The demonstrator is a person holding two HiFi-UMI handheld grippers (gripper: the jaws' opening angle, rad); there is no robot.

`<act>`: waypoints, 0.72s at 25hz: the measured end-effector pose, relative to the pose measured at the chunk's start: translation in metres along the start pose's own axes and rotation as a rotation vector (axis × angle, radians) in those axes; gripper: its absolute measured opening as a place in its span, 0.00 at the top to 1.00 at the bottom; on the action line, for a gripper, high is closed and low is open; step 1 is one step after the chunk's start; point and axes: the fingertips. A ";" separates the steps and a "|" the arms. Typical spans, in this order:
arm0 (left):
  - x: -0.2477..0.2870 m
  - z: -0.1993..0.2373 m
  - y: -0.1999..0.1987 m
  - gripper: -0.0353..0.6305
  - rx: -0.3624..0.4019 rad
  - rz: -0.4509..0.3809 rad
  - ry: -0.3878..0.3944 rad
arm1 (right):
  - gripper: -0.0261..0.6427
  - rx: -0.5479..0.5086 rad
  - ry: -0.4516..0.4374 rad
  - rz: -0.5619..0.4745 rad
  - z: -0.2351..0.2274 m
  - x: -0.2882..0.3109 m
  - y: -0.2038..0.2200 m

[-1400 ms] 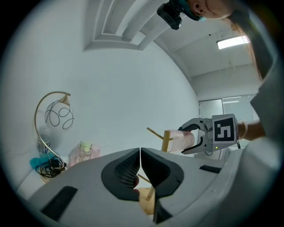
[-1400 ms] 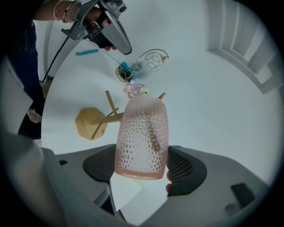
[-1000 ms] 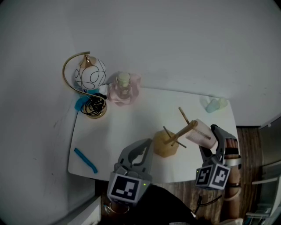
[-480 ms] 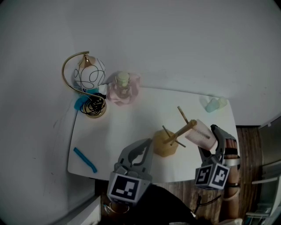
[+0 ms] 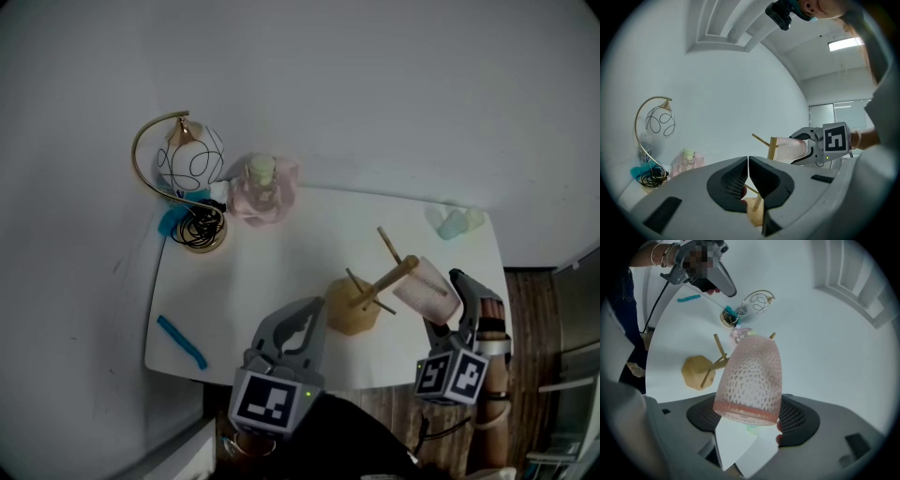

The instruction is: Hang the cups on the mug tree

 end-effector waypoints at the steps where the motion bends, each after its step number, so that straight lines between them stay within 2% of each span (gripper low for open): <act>1: 0.000 0.000 0.000 0.94 0.000 0.001 0.000 | 0.43 0.002 -0.001 0.000 0.001 0.000 0.000; 9: -0.001 -0.001 0.000 0.94 0.000 0.002 0.000 | 0.43 0.018 0.000 0.003 0.002 -0.001 0.003; 18: -0.001 -0.009 -0.002 0.94 0.020 0.007 0.006 | 0.43 0.084 -0.002 -0.001 0.007 -0.005 0.009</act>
Point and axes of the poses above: the fingertips, and each gripper's own axes: x forward along the fingers, z to its left, y out of its underside, and after that the axes turned 2 degrees about y, right-handed
